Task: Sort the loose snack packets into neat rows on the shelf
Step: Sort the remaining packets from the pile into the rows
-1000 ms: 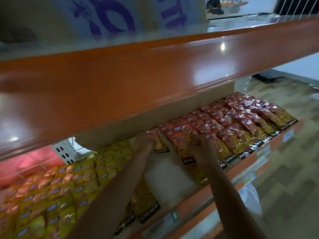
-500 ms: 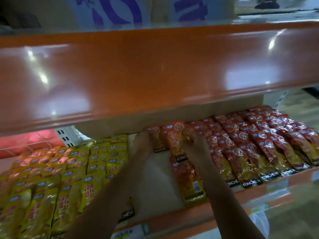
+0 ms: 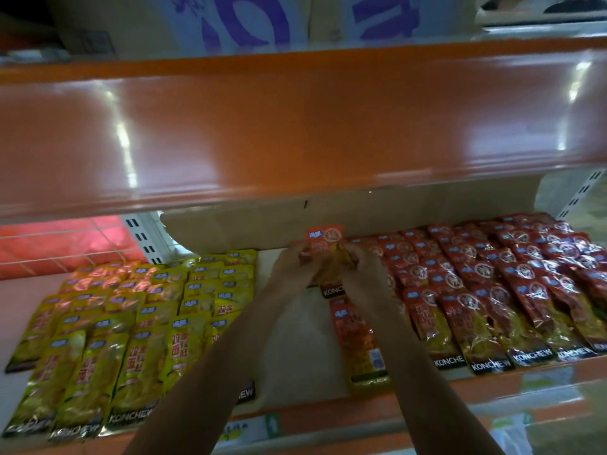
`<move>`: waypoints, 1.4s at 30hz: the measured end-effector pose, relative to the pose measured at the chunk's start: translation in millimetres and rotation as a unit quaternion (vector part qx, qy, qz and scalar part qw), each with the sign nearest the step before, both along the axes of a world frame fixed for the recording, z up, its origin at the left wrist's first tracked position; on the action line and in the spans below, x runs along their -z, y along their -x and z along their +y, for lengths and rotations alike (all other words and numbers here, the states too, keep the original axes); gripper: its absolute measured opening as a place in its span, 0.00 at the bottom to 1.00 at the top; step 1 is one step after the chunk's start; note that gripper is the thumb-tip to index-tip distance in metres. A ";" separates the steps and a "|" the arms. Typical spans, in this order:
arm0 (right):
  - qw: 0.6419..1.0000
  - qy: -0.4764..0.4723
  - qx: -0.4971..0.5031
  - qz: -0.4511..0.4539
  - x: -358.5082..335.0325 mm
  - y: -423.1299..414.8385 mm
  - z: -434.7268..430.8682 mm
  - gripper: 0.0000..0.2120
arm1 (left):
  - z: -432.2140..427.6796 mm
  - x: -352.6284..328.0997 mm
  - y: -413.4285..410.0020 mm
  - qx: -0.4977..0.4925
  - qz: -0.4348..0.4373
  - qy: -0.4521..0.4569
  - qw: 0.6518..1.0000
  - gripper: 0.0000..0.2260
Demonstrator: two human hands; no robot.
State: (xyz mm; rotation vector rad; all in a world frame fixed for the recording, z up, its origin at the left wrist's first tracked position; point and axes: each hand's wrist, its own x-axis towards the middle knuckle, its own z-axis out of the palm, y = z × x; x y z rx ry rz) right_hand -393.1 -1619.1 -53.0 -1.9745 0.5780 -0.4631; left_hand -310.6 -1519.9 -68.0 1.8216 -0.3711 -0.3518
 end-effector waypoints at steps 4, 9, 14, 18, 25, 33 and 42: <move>0.998 0.055 -0.029 0.028 2.6 -2.4 3.4 0.12 | 12.3 11.4 -10.0 -0.085 -0.014 -0.017 0.996 0.07; 0.996 0.073 -0.017 0.040 -0.7 6.3 -1.1 0.18 | 19.6 25.0 -12.2 -0.132 -0.029 -0.127 0.983 0.14; 0.992 0.111 -0.019 0.055 3.1 9.8 -4.2 0.19 | 12.5 27.0 -8.7 -0.095 -0.034 -0.166 0.981 0.18; 0.992 0.107 -0.025 0.055 3.3 15.7 -9.4 0.19 | 8.1 26.8 -7.0 -0.069 -0.087 -0.233 0.966 0.17; 0.993 0.097 -0.040 0.061 0.0 22.0 -15.4 0.16 | 4.3 25.6 -4.3 -0.064 -0.130 -0.350 0.926 0.18; 0.991 0.099 -0.061 0.070 7.3 23.3 -14.6 0.18 | 2.9 28.4 5.9 -0.069 -0.132 -0.369 0.917 0.16; 0.987 0.124 -0.072 0.069 3.5 25.5 2.4 0.15 | 15.0 11.2 20.9 -0.064 -0.174 -0.373 0.909 0.17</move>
